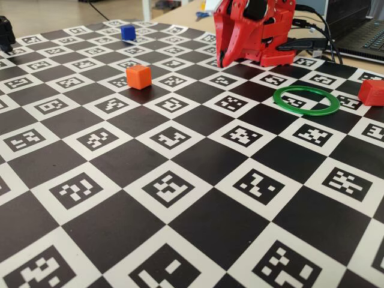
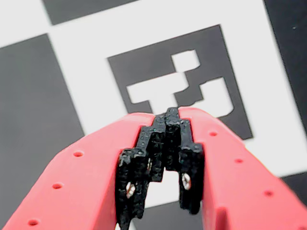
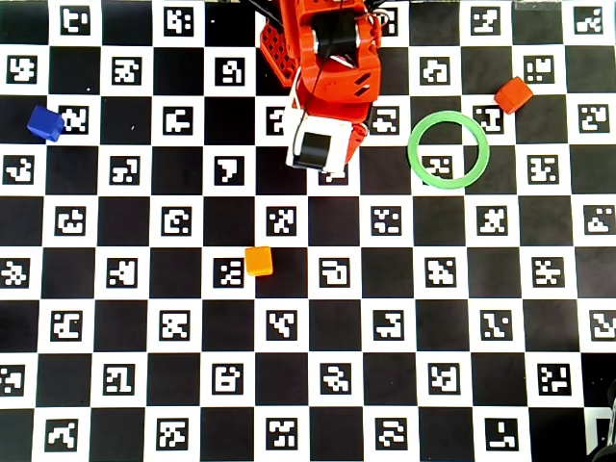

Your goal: Grab the red cube then put it in the green circle then put the blue cube on top and finally the orange cube on top

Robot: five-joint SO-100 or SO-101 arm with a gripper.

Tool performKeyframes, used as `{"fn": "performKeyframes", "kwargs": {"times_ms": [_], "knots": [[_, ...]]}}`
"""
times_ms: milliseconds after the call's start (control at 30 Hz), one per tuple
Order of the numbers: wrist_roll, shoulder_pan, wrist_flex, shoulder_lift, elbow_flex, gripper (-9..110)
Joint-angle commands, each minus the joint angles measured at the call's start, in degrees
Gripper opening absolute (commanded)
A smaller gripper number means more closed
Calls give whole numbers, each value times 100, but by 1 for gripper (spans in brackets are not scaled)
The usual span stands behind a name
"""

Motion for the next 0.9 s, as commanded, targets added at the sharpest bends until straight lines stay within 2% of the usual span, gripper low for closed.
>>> {"fn": "performKeyframes", "kwargs": {"times_ms": [0, 167, 433, 533, 800, 867], "knots": [[896, -369, 299, -729, -1573, -6], [2259, -791, 721, -1881, -2883, -2], [3621, -1547, 1494, -3410, -4887, 2], [4746, -1767, 1705, -3744, -5581, 9], [6407, -2479, 2162, -4359, -6882, 17], [6486, -2654, 2250, -4482, -6961, 18]]}}
